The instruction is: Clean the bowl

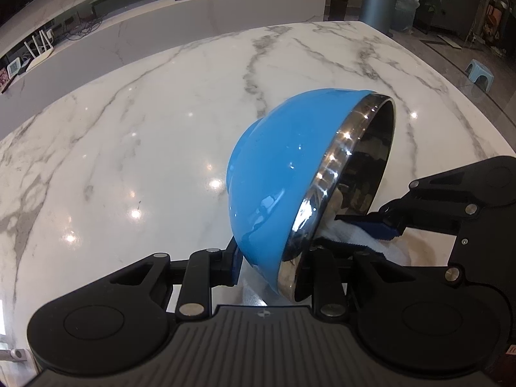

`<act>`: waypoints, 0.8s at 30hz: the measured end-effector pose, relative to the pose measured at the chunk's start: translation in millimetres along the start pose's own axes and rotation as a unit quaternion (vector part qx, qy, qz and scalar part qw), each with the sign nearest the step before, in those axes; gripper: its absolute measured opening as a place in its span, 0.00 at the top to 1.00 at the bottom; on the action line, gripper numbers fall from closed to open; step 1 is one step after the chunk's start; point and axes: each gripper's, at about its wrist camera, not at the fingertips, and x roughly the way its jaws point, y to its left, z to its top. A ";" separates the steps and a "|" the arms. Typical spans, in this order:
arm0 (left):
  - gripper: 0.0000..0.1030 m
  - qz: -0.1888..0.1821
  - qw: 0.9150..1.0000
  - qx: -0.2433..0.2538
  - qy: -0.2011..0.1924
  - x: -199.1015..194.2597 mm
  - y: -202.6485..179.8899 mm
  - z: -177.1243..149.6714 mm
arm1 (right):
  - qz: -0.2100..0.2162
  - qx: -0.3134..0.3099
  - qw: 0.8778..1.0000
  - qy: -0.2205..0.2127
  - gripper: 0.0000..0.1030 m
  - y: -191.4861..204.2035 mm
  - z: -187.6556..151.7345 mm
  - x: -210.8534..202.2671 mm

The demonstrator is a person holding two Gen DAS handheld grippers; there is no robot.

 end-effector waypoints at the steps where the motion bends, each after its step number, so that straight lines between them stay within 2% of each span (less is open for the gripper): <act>1: 0.79 0.006 1.000 0.004 -0.002 -0.8 -0.5 0.1 | -0.018 -0.014 1.000 -0.004 0.86 2.2 -0.1 -0.4; 4: 0.80 0.008 1.000 0.008 -0.005 -2.3 -0.6 0.6 | -0.066 -0.054 0.996 -0.019 0.86 8.3 -1.7 -3.6; 5: 0.80 0.008 1.000 0.008 -0.005 -2.4 -0.4 0.9 | -0.064 -0.053 0.996 -0.018 0.86 8.0 -1.8 -3.5; 9: 0.80 0.006 1.000 0.004 -0.006 -1.8 0.7 1.0 | -0.042 -0.033 0.999 -0.012 0.86 4.7 -2.4 -2.0; 16: 0.78 -0.027 0.998 -0.049 -0.005 2.7 14.0 -0.1 | 0.006 0.025 1.000 -0.004 0.86 -5.7 -0.8 -3.1; 24: 0.78 -0.031 0.998 -0.054 -0.005 5.3 13.6 0.8 | 0.049 0.072 0.996 0.003 0.85 -15.2 -0.4 -7.6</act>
